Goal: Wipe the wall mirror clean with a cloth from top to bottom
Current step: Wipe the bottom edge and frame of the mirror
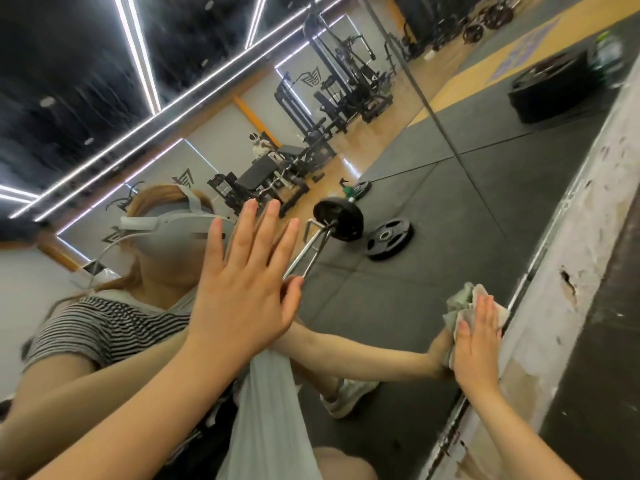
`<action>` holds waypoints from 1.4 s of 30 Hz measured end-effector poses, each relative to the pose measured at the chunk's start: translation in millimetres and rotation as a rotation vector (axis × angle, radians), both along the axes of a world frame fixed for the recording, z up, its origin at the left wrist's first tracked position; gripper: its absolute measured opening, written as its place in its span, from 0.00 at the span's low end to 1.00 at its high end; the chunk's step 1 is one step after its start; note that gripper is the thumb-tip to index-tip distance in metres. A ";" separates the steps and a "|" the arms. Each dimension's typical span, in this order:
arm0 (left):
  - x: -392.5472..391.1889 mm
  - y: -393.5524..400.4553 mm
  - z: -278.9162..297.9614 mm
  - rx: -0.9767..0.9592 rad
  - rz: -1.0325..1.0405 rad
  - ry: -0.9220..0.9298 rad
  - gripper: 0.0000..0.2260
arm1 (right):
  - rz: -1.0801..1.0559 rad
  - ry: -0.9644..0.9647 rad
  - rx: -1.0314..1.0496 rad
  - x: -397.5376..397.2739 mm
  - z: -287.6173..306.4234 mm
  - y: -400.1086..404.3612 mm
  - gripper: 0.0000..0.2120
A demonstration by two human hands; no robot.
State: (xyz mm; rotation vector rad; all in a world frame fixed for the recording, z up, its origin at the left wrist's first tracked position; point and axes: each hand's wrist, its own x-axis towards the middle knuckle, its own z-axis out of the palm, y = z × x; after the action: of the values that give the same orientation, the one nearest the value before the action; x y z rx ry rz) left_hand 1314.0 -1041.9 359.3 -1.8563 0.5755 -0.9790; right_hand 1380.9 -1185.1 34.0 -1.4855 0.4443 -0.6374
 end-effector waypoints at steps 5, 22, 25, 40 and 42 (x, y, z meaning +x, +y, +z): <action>-1.1 -0.7 0.1 0.000 0.007 -0.002 0.31 | -0.097 0.092 0.162 8.5 7.7 0.1 0.30; 1.4 0.4 -0.9 0.015 -0.016 -0.004 0.31 | -0.025 -0.144 -0.107 18.6 185.4 -14.3 0.28; -0.2 -0.6 0.7 0.000 -0.010 0.001 0.31 | 0.008 -0.267 -0.313 18.9 249.2 -9.6 0.28; -0.2 -0.8 -0.2 -0.015 -0.001 -0.026 0.34 | 0.041 -0.396 -0.614 40.5 262.1 -36.5 0.28; 0.4 -0.7 -0.2 -0.014 0.014 -0.023 0.34 | 0.005 -0.320 -0.536 46.3 236.7 -49.3 0.29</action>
State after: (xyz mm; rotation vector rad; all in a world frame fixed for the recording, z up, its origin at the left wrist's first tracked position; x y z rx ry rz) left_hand 1314.4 -1042.6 359.1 -1.8562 0.5425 -0.9962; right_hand 1427.1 -1234.4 270.6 -1.8403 0.0151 -1.0258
